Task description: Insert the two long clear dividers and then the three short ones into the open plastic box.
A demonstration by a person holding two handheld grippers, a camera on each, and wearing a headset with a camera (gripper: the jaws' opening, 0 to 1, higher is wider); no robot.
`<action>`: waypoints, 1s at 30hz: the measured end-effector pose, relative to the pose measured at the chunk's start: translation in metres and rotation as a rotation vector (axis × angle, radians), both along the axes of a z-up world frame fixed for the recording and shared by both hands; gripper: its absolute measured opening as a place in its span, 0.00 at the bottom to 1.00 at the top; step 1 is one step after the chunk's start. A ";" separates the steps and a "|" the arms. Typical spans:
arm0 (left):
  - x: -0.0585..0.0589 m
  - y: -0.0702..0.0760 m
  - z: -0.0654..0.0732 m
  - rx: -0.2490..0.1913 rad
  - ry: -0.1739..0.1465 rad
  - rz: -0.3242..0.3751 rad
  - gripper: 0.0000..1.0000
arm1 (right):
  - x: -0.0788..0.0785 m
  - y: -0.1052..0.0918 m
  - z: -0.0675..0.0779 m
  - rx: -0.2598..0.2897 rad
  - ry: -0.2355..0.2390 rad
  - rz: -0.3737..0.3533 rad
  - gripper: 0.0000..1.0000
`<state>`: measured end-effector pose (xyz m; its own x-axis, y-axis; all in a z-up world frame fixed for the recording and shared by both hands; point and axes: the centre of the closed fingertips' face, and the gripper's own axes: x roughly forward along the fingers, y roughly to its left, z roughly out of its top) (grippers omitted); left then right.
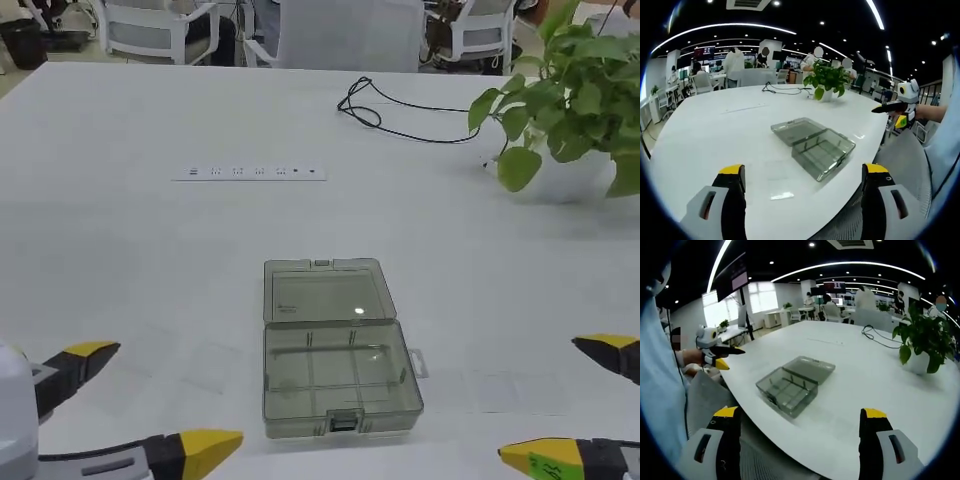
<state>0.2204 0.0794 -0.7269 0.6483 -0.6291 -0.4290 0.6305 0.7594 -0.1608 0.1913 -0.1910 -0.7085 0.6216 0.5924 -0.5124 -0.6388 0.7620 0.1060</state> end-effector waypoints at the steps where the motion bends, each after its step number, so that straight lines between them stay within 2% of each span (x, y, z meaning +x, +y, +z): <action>1: 0.000 0.000 0.000 0.000 0.001 0.001 0.99 | 0.000 0.000 0.000 -0.002 -0.003 0.001 1.00; 5: 0.001 0.001 -0.002 0.012 0.000 0.001 0.99 | 0.001 0.000 0.000 -0.003 -0.004 0.002 1.00; 15: 0.001 0.007 0.000 0.009 -0.005 0.019 0.98 | 0.000 0.001 0.001 0.007 -0.009 -0.004 1.00; 30: 0.000 0.006 0.000 0.013 -0.004 0.011 0.98 | 0.001 -0.002 0.002 0.014 -0.015 -0.017 1.00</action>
<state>0.2204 0.0849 -0.7270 0.6570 -0.6163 -0.4342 0.6225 0.7684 -0.1487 0.1922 -0.1931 -0.7064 0.6389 0.5888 -0.4951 -0.6276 0.7711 0.1072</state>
